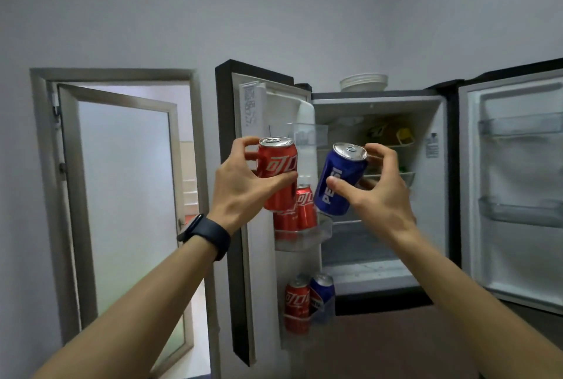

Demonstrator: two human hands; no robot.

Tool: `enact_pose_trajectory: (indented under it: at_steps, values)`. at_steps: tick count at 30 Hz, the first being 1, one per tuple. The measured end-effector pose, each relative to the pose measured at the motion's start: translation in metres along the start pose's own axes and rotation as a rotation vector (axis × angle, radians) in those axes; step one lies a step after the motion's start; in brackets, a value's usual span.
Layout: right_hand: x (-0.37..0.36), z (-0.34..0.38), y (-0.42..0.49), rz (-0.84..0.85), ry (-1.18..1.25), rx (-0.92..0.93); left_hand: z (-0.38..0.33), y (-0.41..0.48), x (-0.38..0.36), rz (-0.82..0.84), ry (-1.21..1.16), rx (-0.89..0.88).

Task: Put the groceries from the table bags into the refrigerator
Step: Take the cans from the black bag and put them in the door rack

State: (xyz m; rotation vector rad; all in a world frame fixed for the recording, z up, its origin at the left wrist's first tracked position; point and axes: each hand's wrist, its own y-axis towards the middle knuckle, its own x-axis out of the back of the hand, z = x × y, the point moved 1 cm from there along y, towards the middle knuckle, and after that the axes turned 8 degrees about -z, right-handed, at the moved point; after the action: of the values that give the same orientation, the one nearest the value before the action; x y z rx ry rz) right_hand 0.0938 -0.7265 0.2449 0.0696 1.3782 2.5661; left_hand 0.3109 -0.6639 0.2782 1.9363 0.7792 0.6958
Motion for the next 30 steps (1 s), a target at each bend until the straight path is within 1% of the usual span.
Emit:
enact_pose_trajectory:
  at_steps: [3, 6, 12, 15, 18, 22, 24, 27, 30]
  values:
    - [-0.013, -0.018, 0.036, -0.034, 0.072, 0.029, 0.001, 0.029, -0.024, -0.078, 0.006, -0.039]
    - [-0.024, -0.039, 0.074, -0.059, 0.135, 0.074, -0.001, 0.057, -0.047, -0.194, 0.018, -0.070]
    - [-0.045, -0.071, 0.146, -0.134, 0.364, 0.131, -0.009, 0.109, -0.084, -0.429, 0.030, -0.119]
    - [-0.060, -0.076, 0.177, -0.175, 0.444, 0.166, -0.013, 0.134, -0.100, -0.490, 0.070, -0.147]
    - [-0.076, -0.081, 0.201, -0.156, 0.451, 0.182, -0.011, 0.154, -0.119, -0.475, 0.152, -0.176]
    - [-0.096, -0.090, 0.220, -0.104, 0.472, 0.158, 0.004, 0.167, -0.140, -0.399, 0.312, -0.121]
    - [-0.104, -0.098, 0.227, -0.041, 0.429, 0.144, 0.013, 0.168, -0.146, -0.312, 0.450, -0.095]
    - [-0.114, -0.114, 0.232, 0.103, 0.311, 0.122, 0.019, 0.171, -0.145, -0.187, 0.710, -0.064]
    - [-0.121, -0.130, 0.235, 0.183, 0.256, 0.073, 0.015, 0.174, -0.138, -0.140, 0.800, -0.032]
